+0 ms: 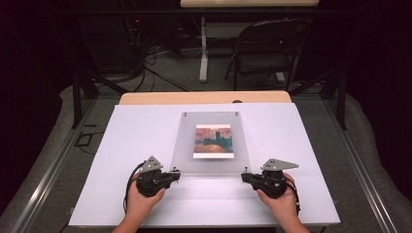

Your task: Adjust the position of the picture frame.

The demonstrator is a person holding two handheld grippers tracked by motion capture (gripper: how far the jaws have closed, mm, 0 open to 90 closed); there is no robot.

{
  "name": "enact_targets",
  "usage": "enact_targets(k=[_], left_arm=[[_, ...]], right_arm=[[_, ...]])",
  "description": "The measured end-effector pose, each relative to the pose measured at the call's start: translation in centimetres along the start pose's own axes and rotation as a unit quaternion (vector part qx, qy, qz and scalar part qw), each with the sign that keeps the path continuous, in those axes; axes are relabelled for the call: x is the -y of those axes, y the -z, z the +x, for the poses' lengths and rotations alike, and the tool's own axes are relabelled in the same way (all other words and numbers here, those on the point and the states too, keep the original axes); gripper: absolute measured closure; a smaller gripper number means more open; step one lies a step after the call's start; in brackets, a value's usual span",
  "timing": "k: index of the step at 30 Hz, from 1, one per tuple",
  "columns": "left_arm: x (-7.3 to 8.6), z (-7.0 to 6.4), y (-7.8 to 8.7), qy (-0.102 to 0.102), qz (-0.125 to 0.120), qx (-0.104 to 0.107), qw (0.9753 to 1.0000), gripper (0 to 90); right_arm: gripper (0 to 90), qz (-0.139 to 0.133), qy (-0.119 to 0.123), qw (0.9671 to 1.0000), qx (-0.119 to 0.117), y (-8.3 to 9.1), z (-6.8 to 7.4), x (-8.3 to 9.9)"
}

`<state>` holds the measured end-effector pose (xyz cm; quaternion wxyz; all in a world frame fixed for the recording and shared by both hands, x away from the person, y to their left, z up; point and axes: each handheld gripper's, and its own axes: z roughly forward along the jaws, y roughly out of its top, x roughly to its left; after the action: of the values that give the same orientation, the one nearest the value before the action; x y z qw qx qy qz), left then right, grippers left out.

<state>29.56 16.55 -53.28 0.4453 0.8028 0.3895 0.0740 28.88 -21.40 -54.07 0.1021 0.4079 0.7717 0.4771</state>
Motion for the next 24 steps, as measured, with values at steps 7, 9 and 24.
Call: enact_targets(k=[7,9,24], left_arm=[[-0.2,0.3,-0.1,0.009,-0.010,-0.007,0.9999,85.3],[-0.5,0.6,-0.1,0.015,-0.015,-0.009,0.9997,85.3],[-2.7,2.9,-1.2,0.035,-0.025,-0.029,0.9986,85.3]], right_arm=[[85.3,-0.003,-0.001,1.0000,0.008,-0.2,-0.4,-0.4],[85.4,-0.007,0.001,0.9999,0.009,-0.5,-0.6,-0.8],[85.4,-0.011,-0.013,0.9997,0.020,-2.3,-1.8,-3.3]])
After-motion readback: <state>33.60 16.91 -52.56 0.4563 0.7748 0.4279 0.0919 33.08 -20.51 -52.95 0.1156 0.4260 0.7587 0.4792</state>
